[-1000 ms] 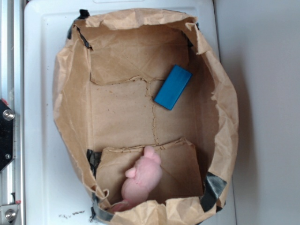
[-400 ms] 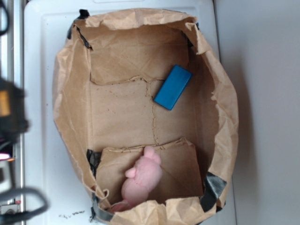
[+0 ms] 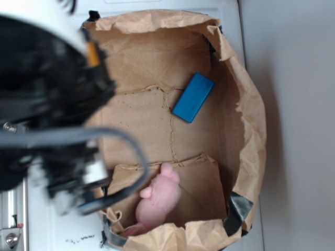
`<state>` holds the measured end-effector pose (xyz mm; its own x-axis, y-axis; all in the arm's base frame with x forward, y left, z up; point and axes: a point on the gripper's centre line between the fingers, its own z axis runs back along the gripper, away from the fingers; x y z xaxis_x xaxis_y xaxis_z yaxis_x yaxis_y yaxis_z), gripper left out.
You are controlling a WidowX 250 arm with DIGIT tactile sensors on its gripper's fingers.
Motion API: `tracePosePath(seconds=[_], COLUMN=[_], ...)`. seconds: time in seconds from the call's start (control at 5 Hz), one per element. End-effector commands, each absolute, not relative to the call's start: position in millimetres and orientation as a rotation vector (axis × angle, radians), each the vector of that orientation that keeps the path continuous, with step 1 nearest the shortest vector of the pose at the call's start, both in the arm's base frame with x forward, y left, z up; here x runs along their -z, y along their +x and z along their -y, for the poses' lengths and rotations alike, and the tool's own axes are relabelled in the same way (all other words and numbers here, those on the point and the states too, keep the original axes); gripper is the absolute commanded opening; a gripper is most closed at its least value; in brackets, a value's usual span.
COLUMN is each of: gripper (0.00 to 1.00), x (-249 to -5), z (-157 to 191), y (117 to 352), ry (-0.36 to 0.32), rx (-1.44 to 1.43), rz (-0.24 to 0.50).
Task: Grab the blue block.
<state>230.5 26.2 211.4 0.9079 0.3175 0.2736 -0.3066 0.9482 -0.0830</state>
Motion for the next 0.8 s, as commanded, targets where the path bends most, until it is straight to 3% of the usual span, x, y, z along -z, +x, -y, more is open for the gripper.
tracePosePath(seconds=[0.0, 0.6], gripper=[1.00, 1.00], x=[-190.0, -150.7], z=[-62.9, -80.6], y=[260.1, 295.3], ry=[-0.117, -0.168], rx=[-0.486, -0.622], rz=[0.349, 0.342])
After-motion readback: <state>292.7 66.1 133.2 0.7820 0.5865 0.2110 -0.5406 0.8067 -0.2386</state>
